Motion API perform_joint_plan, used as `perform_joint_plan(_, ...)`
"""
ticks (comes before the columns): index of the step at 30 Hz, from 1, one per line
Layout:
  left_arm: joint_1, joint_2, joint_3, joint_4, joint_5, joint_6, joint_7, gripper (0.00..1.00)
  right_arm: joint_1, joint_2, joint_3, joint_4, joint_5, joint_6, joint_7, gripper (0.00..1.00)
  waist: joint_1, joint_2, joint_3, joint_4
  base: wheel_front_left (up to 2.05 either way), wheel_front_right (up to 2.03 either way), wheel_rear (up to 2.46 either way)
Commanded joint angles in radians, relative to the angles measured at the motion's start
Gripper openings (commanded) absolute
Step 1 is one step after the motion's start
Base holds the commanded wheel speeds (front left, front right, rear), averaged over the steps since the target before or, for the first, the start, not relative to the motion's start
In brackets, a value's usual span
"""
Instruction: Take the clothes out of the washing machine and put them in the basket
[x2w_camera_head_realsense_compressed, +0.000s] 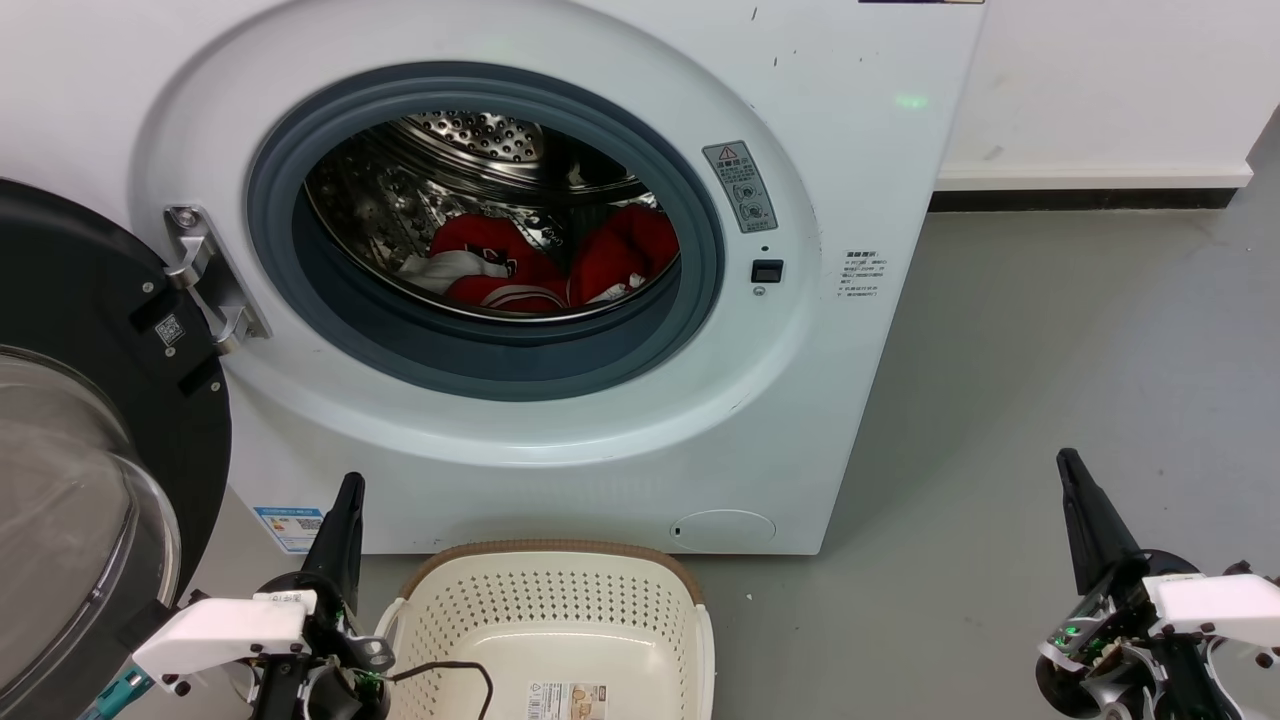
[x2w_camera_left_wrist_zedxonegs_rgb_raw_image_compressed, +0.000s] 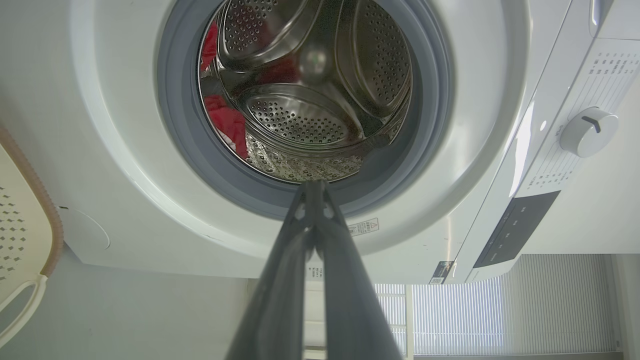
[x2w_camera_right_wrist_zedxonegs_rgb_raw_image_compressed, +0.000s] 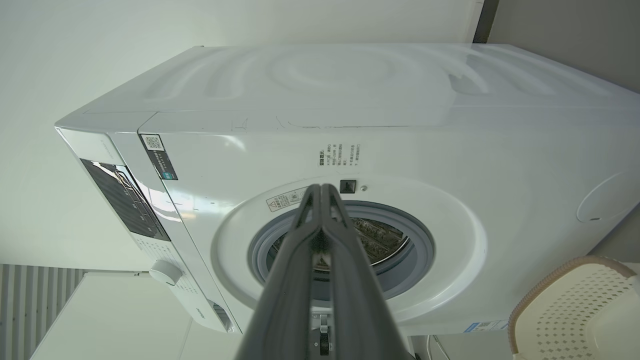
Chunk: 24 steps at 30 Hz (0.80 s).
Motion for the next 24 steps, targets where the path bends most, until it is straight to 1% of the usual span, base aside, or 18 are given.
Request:
perform_joint_plan(1, -0.005, -0.001, 0.003, -0.001, 0.0, -0.004, 0.002, 0.0, -0.012, 0.004, 0.0, 0.002, -0.005, 0.0, 0.0, 0.0, 0.0, 0.0, 0.0, 0.0, 0.0, 0.0, 0.0)
perform_joint_plan(24, -0.005, -0.001, 0.003, -0.001, 0.0, -0.004, 0.002, 0.0, -0.012, 0.004, 0.0, 0.002, -0.004, 0.0, 0.0, 0.0, 0.0, 0.0, 0.0, 0.0, 0.0, 0.0, 0.0)
